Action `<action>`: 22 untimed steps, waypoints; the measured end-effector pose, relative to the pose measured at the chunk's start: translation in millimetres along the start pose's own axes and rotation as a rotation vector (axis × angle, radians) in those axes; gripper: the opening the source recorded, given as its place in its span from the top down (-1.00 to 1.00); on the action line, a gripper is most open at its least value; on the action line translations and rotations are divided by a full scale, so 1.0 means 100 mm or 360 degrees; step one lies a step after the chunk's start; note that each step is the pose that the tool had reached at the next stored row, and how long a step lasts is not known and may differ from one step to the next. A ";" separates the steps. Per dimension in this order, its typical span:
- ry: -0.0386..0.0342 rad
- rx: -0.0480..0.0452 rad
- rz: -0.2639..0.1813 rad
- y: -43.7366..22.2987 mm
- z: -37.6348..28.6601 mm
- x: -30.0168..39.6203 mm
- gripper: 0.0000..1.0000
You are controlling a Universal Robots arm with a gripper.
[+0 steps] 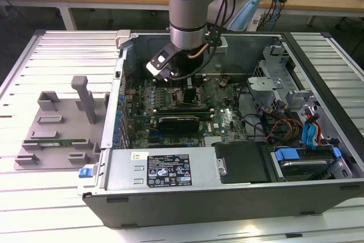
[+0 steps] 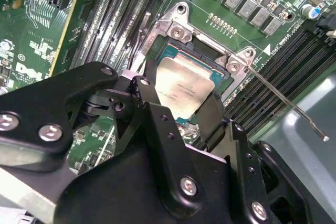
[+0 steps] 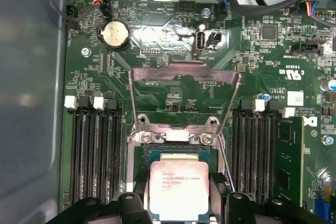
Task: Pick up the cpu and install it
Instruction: 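Place the cpu into insertion slot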
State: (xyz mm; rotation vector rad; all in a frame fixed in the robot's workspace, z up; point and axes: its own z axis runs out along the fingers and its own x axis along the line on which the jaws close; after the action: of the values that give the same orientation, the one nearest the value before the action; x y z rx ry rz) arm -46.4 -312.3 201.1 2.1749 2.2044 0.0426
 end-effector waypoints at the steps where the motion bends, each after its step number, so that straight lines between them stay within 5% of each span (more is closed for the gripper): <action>1: 0.0000 0.0000 0.0000 0.000 0.001 0.000 -0.09; 6: 0.0003 -0.0001 -0.0060 0.000 0.001 0.000 -0.09; 22: 0.0002 -0.0001 -0.0042 -0.016 0.029 0.004 -0.09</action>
State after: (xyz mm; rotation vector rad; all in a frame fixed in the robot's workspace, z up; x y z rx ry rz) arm -47.8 -312.0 198.2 2.1457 2.2334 0.0438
